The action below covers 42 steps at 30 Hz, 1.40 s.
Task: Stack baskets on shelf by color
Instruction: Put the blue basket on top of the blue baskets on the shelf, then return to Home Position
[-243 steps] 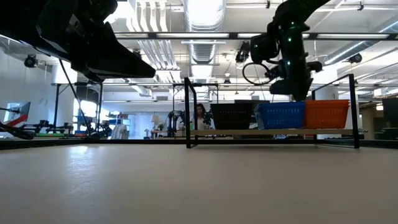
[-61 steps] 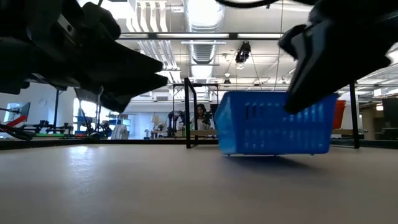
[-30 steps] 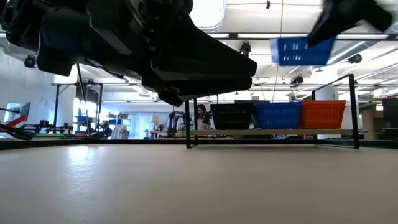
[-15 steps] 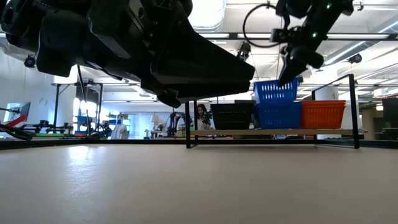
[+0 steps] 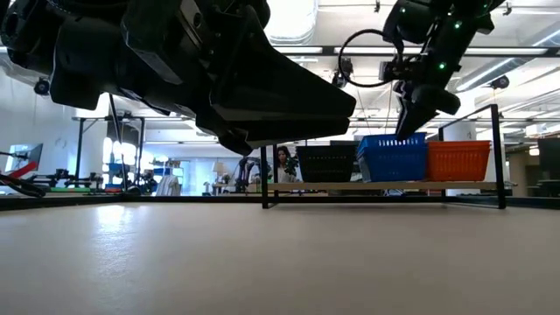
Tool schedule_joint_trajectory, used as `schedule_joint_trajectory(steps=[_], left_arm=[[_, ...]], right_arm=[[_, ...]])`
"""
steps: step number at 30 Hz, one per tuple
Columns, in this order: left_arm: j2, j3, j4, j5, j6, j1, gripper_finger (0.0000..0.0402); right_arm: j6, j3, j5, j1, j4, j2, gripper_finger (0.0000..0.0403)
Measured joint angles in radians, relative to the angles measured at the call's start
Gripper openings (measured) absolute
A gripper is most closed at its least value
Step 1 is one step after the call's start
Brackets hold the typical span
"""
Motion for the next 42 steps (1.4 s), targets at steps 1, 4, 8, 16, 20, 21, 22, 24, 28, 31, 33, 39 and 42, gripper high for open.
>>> schedule_joint_trajectory(steps=[1,4,8,16,20,21,22,24,28,31,33,39,42], left_arm=[[0.000,0.000,0.000,0.000,0.000,0.000,0.0150],[0.000,0.000,0.000,0.000,0.000,0.000,0.0150],[0.000,0.000,0.000,0.000,0.000,0.000,0.0150],[0.000,0.009,0.000,0.000,0.000,0.002,0.0150],[0.000,0.014,0.001,0.000,0.000,0.002,0.0150],[0.000,0.014,0.001,0.000,0.000,0.002,0.0150],[0.000,0.013,0.001,0.000,0.000,0.002,0.0150],[0.000,0.011,0.002,0.000,-0.001,0.000,0.0150],[0.000,0.010,0.001,0.001,-0.001,-0.001,0.0150],[0.000,0.010,0.000,0.001,-0.003,-0.001,0.0150],[0.000,0.010,0.001,0.001,-0.003,-0.004,0.0150],[0.000,0.010,0.000,0.004,-0.003,-0.012,0.0150],[0.000,0.010,0.000,0.004,-0.003,-0.013,0.0150]], right_arm=[[-0.004,0.003,0.007,0.000,-0.001,0.000,0.0070],[-0.006,0.020,0.017,0.000,-0.001,-0.011,0.0101],[0.067,0.059,0.015,0.004,-0.002,-0.037,0.0131],[0.492,0.081,0.044,-0.021,0.125,0.011,0.0131],[0.564,0.090,0.044,-0.076,0.132,0.113,0.0100],[0.575,0.096,0.042,-0.093,0.131,0.143,0.0089],[0.585,0.102,0.042,-0.108,0.126,0.173,0.0077],[0.596,0.116,0.043,-0.130,0.120,0.231,0.0053],[0.602,0.159,0.047,-0.147,0.122,0.328,0.0014],[0.565,0.199,0.059,-0.146,0.122,0.380,0.0012],[0.540,0.226,0.053,-0.140,0.119,0.405,0.0013],[0.484,0.299,0.033,-0.099,0.076,0.438,0.0013],[0.464,0.323,0.044,-0.083,0.056,0.430,0.0013]])
